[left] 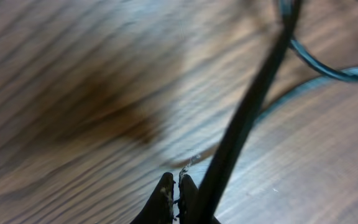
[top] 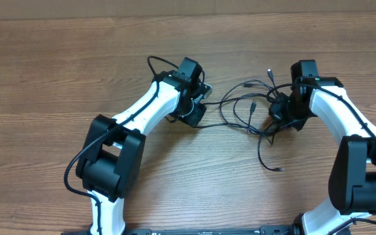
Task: Untangle cables
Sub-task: 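Bring the left gripper back down onto the loosened cables at center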
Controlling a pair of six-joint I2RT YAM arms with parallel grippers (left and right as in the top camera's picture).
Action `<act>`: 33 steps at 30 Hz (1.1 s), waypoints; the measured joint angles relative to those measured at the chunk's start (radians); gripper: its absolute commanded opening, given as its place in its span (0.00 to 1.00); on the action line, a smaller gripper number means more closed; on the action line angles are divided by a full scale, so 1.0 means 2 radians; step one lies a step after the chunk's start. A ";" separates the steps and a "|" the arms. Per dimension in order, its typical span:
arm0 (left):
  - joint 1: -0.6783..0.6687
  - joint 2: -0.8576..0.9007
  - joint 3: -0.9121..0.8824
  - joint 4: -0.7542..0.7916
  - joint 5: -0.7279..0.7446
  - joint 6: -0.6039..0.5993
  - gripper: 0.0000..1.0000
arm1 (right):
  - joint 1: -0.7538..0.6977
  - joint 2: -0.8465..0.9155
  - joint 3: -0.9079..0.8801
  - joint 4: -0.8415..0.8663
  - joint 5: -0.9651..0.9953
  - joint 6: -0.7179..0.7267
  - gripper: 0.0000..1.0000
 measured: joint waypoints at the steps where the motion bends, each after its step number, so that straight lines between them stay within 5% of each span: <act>1: 0.003 0.000 0.000 0.000 -0.011 -0.011 0.04 | 0.000 0.000 0.000 -0.003 0.008 0.000 0.11; 7: 0.080 0.000 0.000 -0.019 -0.055 -0.083 0.04 | 0.002 0.000 0.000 -0.004 0.029 0.000 0.11; 15: 0.268 0.000 -0.014 -0.036 -0.073 -0.154 0.04 | 0.003 0.000 0.000 -0.003 0.046 0.000 0.11; 22: 0.405 -0.001 -0.046 -0.012 -0.033 -0.196 0.04 | 0.003 0.000 -0.019 0.021 0.060 0.000 0.12; 33: 0.394 -0.002 -0.054 0.010 0.010 -0.187 0.08 | 0.003 0.000 -0.033 0.038 0.061 0.000 0.18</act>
